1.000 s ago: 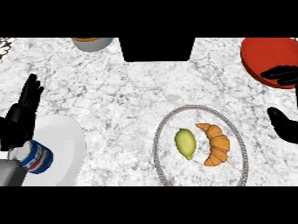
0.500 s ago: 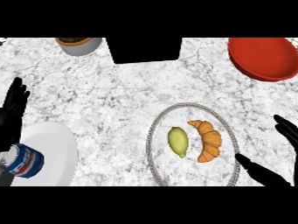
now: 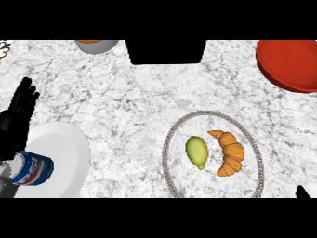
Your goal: Pick the lemon from the placemat and place it in the bowl
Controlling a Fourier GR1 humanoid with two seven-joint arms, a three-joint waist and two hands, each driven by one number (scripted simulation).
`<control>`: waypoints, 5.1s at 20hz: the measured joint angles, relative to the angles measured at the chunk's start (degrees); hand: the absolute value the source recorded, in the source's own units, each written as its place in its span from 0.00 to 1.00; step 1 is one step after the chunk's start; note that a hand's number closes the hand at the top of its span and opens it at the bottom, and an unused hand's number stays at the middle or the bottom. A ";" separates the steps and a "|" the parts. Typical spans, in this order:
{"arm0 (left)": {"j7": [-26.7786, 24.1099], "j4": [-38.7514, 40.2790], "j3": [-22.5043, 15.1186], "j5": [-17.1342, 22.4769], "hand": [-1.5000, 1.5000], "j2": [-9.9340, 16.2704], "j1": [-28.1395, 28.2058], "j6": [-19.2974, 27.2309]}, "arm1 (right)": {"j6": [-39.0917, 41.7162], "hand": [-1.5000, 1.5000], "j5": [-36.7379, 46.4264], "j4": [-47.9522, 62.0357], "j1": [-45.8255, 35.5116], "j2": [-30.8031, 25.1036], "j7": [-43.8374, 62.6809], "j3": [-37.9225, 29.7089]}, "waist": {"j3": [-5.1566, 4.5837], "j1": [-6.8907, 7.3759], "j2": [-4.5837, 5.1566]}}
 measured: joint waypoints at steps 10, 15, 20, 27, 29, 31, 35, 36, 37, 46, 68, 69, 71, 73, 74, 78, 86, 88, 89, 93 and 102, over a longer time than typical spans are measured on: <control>0.79 0.95 -0.54 -0.44 0.50 -0.32 -2.16 -0.39 | 2.23 0.00 23.35 -18.40 9.21 -4.53 23.00 1.44 | -0.28 1.44 0.70; 0.35 1.61 -0.65 -0.09 0.50 -0.05 -3.01 -0.99 | 12.73 0.00 35.31 -23.29 6.93 -4.97 38.41 0.94 | -0.32 2.24 0.94; -0.22 1.70 -1.43 -0.51 0.50 -0.49 -2.65 -0.76 | 26.43 0.00 44.27 -23.48 -2.21 -3.27 51.57 4.05 | -0.25 2.92 0.89; 0.21 1.80 -1.56 -0.75 0.50 -0.96 -2.97 -0.31 | 45.42 0.00 51.54 -19.56 -15.98 0.71 66.35 9.03 | -0.17 2.52 0.62; -0.01 2.35 -0.87 -0.32 0.50 -0.42 -3.14 -1.24 | 48.99 0.00 52.35 -16.04 -20.27 2.45 68.90 9.45 | -0.14 2.37 0.57; 0.01 2.16 0.15 -0.14 0.50 -0.06 -2.80 -2.01 | 51.50 0.00 53.70 -13.89 -23.69 4.02 71.10 10.09 | -0.11 2.10 0.48; 0.89 2.60 0.84 -1.05 0.50 -0.66 -3.36 -1.97 | 48.39 0.00 57.88 -8.98 -27.49 5.64 71.74 10.74 | -0.05 1.60 0.37; 0.69 2.87 1.08 -1.09 0.50 -1.01 -3.41 -2.01 | 46.99 0.00 58.93 -8.35 -27.46 5.33 71.35 10.83 | -0.05 1.50 0.35; 0.49 2.25 1.21 -1.19 0.50 -1.02 -2.57 -2.25 | 46.40 0.00 59.95 -7.39 -28.47 5.64 71.47 10.87 | -0.04 1.51 0.33; 2.51 0.37 3.02 -3.80 0.50 -2.89 -2.07 -3.72 | 40.82 0.00 63.38 2.11 -31.49 9.98 71.86 12.17 | -0.03 1.36 0.27; 2.91 0.93 6.60 -8.35 0.50 -7.46 -2.57 -7.79 | 35.95 1.00 60.97 17.73 -38.54 13.37 68.02 6.87 | -0.68 1.22 -0.36; 2.67 0.83 6.68 -8.39 0.50 -7.61 -2.15 -7.88 | 36.49 1.00 61.03 18.50 -39.41 13.35 67.75 7.14 | -0.72 1.24 -0.36; 2.87 -0.20 7.46 -7.92 0.50 -6.98 -1.36 -8.86 | 35.23 1.00 60.54 20.26 -40.47 13.32 66.24 6.77 | -0.79 1.30 -0.44; 3.46 0.47 7.62 -8.17 0.50 -7.22 -2.33 -8.79 | 33.69 1.00 59.75 21.74 -41.25 13.36 64.47 6.23 | -0.85 1.24 -0.52; 2.95 1.61 7.94 -8.29 0.50 -7.23 -2.90 -9.00 | 33.32 1.00 59.77 22.48 -41.86 13.33 64.40 6.50 | -0.89 1.18 -0.53; 3.85 1.86 8.30 -8.53 0.50 -7.50 -4.22 -9.39 | 31.65 1.00 59.12 25.14 -44.02 13.04 64.44 6.98 | -0.94 1.12 -0.52; 4.27 -0.94 8.79 -8.35 0.50 -7.49 -1.76 -10.58 | 38.93 1.00 51.22 28.68 -48.79 5.89 55.90 0.61 | -0.50 1.70 -0.05; 4.12 -0.63 8.68 -8.45 0.50 -7.62 -2.16 -10.57 | 44.83 1.00 47.71 30.89 -51.32 1.61 51.06 -1.35 | -0.37 1.99 0.22; 4.19 -0.45 8.67 -8.53 0.50 -7.67 -2.56 -10.56 | 47.17 1.00 46.06 32.40 -52.90 -0.27 48.61 -2.55 | -0.31 2.04 0.31; 3.76 0.17 8.88 -9.19 0.50 -8.10 -2.44 -10.59 | 52.97 1.00 41.98 33.41 -56.72 -7.54 40.83 -7.11 | -0.13 1.64 0.33; 4.05 0.45 9.41 -9.69 0.50 -8.50 -2.06 -10.60 | 53.25 1.00 31.76 23.92 -61.67 -13.47 39.35 -22.28 | -0.07 0.66 0.04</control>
